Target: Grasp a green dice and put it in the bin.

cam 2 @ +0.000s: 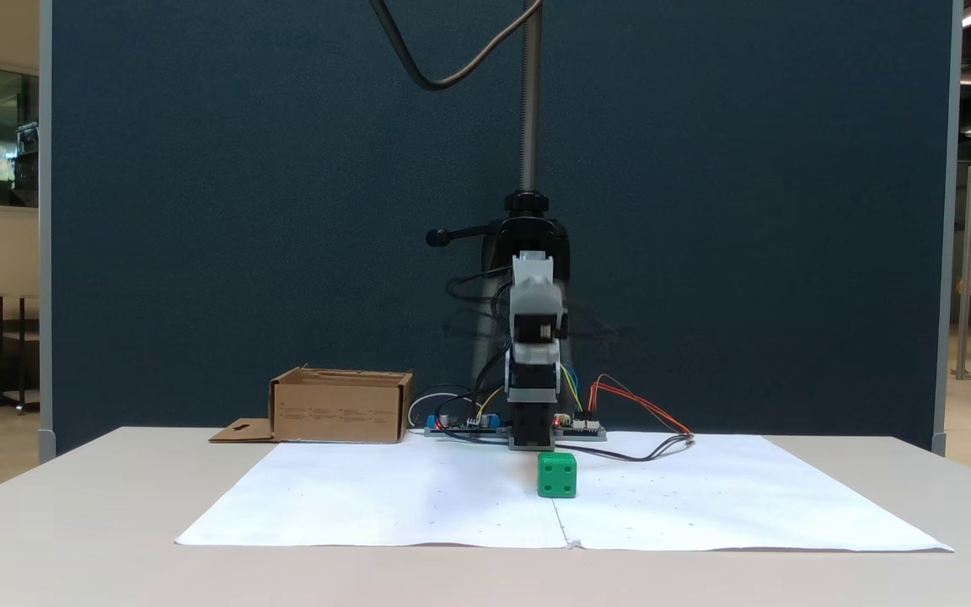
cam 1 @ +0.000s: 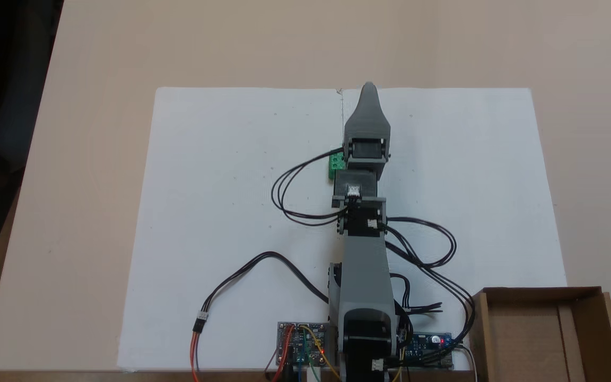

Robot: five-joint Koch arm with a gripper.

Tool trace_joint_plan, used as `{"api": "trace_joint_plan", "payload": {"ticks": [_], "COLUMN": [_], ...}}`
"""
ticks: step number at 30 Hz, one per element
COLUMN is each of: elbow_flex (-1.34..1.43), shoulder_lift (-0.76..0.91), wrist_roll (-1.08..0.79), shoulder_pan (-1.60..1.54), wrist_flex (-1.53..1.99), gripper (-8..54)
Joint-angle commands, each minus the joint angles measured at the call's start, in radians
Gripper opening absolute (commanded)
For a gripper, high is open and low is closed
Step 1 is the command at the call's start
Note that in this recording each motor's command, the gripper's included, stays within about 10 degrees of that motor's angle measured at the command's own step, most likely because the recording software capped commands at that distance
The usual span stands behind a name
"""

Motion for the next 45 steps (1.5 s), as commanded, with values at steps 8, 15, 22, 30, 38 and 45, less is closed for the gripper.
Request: {"api": "trace_joint_plan", "payload": {"ticks": [8, 15, 22, 30, 38, 45], "elbow_flex": [-0.466, -0.810, -1.023, -1.068, -1.103, -1.155], "shoulder_lift": [0.091, -0.077, -0.153, -0.281, -0.327, -0.393], "wrist_roll": [-0.032, 0.049, 0.107, 0.156, 0.170, 0.186], "shoulder_pan": [-0.005, -0.014, -0.084, -0.095, -0.101, -0.101], "wrist_flex": [0.632, 1.069, 1.472, 1.955, 2.068, 2.048], "gripper": [38.9, 38.9, 39.0, 39.3, 39.3, 39.4]}}
